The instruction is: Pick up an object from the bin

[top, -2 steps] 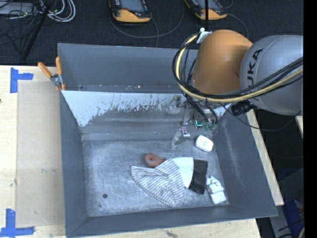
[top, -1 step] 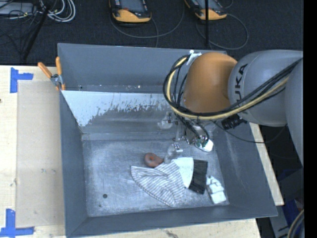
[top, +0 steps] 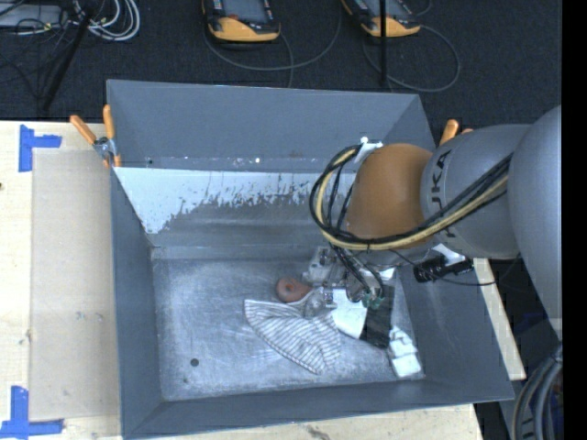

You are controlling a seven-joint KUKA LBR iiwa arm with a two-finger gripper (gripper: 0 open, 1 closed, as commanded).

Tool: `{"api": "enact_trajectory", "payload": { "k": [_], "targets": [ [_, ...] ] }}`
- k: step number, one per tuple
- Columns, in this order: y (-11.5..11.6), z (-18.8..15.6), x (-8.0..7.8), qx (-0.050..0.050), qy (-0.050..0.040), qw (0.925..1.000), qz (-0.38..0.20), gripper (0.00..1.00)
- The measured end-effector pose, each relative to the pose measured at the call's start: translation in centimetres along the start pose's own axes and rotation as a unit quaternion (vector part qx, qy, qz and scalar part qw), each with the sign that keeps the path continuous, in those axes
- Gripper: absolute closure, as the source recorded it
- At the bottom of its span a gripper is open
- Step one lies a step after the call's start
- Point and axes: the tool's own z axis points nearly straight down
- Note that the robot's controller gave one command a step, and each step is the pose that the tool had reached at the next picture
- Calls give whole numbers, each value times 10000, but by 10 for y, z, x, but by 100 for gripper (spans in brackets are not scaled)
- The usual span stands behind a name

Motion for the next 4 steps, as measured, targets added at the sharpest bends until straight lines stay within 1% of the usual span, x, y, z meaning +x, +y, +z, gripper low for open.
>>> {"api": "enact_trajectory", "payload": {
  "k": [1, 2, 3, 4],
  "targets": [
    [0, 0, 0, 0, 0, 10000, 1, 100],
    [0, -38, 5, 29, 6, 10000, 55, 100],
    [1, -72, -7, 32, -43, 10000, -43, 100],
    [-3, -82, 8, 32, -12, 10000, 24, 100]
  ]
}}
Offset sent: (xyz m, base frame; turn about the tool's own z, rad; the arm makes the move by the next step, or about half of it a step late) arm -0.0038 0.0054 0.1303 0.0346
